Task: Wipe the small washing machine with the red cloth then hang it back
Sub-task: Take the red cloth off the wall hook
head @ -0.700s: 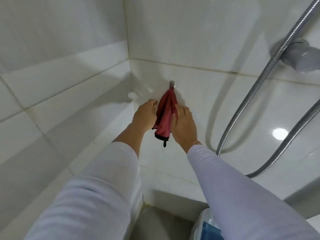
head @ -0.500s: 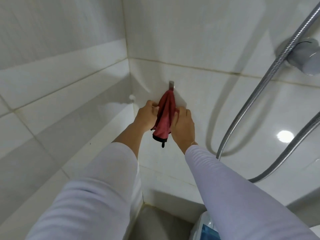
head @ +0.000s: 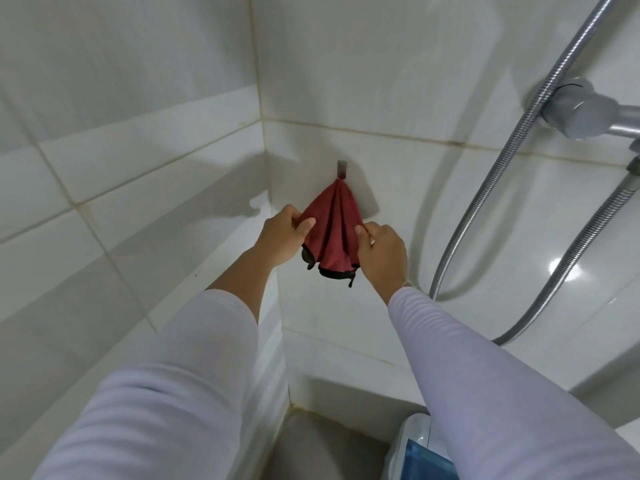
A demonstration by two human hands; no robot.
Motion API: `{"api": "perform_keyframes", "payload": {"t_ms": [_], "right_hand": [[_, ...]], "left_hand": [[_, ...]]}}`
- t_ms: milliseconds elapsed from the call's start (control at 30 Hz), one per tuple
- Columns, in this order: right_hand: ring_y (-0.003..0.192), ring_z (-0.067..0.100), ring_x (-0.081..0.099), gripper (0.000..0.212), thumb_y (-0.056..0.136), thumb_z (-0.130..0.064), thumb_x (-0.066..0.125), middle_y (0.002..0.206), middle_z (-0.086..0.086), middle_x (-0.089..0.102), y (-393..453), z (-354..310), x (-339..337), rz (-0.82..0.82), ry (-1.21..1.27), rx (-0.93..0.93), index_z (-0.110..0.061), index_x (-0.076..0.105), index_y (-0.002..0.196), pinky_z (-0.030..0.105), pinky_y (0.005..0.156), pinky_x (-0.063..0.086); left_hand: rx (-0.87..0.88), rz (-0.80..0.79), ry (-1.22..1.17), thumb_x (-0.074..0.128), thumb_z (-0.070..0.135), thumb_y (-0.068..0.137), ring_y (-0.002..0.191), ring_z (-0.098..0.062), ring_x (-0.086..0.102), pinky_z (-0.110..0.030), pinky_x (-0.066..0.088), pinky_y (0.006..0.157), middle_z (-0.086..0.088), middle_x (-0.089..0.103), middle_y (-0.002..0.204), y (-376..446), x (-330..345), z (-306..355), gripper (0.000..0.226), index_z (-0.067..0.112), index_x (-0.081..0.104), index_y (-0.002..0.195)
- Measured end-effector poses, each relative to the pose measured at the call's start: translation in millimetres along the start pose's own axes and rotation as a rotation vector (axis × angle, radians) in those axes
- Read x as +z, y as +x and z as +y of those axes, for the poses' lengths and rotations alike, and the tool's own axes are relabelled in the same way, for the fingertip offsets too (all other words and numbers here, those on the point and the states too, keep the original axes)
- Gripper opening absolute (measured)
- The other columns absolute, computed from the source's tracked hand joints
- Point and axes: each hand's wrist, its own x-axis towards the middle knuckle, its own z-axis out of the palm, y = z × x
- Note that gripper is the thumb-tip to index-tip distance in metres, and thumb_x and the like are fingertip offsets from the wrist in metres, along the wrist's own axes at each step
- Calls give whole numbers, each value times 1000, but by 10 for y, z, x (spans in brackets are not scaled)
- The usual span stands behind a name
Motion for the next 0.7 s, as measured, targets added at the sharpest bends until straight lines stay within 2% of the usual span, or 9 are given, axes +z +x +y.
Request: {"api": "perform_keyframes", "payload": {"t_ms": [100, 233, 367, 433, 467, 533, 567, 633, 700], "right_hand": [[74, 24, 48, 28, 95, -25, 42, 82, 12, 53, -55, -96, -138, 57, -10, 5, -6, 59, 85, 30, 67, 36], [68, 26, 45, 29, 96, -20, 38, 69, 8, 51, -83, -338, -310, 92, 56, 54, -8, 42, 71, 30, 65, 32], [56, 17, 36, 43, 95, -22, 42, 54, 0, 38, -114, -585, -445, -12, 154, 93, -9, 34, 55, 23, 51, 29], [57, 20, 44, 43, 93, -25, 46, 58, 6, 46, -142, -694, -482, -83, 255, 152, 3, 46, 60, 27, 60, 42], [61, 24, 54, 43, 91, -26, 48, 64, 11, 54, -164, -737, -504, -109, 329, 185, 11, 55, 71, 32, 68, 51], [71, 30, 67, 40, 88, -27, 52, 75, 15, 63, -222, -793, -570, -148, 467, 250, 11, 62, 85, 41, 78, 59], [71, 30, 67, 36, 87, -24, 53, 75, 14, 64, -262, -812, -622, -164, 527, 279, 10, 64, 84, 43, 77, 59], [63, 24, 64, 26, 88, -16, 49, 72, 11, 62, -366, -850, -767, -201, 660, 346, 3, 63, 77, 37, 64, 60], [58, 22, 57, 25, 89, -12, 42, 72, 9, 58, -475, -862, -935, -207, 732, 397, -3, 59, 75, 32, 56, 56]], "left_hand": [[61, 82, 32, 49, 34, 95, 80, -19, 52, -24, 33, 66, -3, 53, 89, -80, -148, 33, 21, 12, 48, 92], [77, 144, 49, 47, 30, 96, 81, -22, 50, -30, 32, 70, -3, 51, 83, -189, -298, 172, 20, 12, 44, 87], [22, 57, -64, 40, 32, 98, 86, -22, 47, -30, 34, 75, -4, 51, 89, -332, -347, 354, 22, 11, 43, 94], [26, 6, -119, 39, 35, 98, 87, -24, 52, -33, 42, 81, -2, 53, 86, -402, -327, 480, 26, 11, 45, 90], [31, -27, -175, 39, 37, 98, 90, -27, 57, -39, 48, 87, -5, 57, 88, -436, -310, 541, 27, 13, 47, 86], [33, -101, -322, 37, 40, 98, 99, -31, 63, -47, 51, 94, -15, 64, 102, -537, -296, 669, 31, 17, 51, 81], [26, -145, -394, 35, 44, 97, 102, -30, 64, -47, 51, 95, -18, 65, 108, -591, -298, 724, 37, 16, 54, 84], [30, -254, -482, 36, 57, 93, 103, -26, 64, -43, 51, 94, -16, 66, 112, -666, -291, 798, 52, 12, 61, 95], [50, -364, -531, 49, 64, 83, 104, -21, 64, -41, 51, 93, -9, 67, 115, -749, -257, 834, 55, 16, 61, 105]]}}
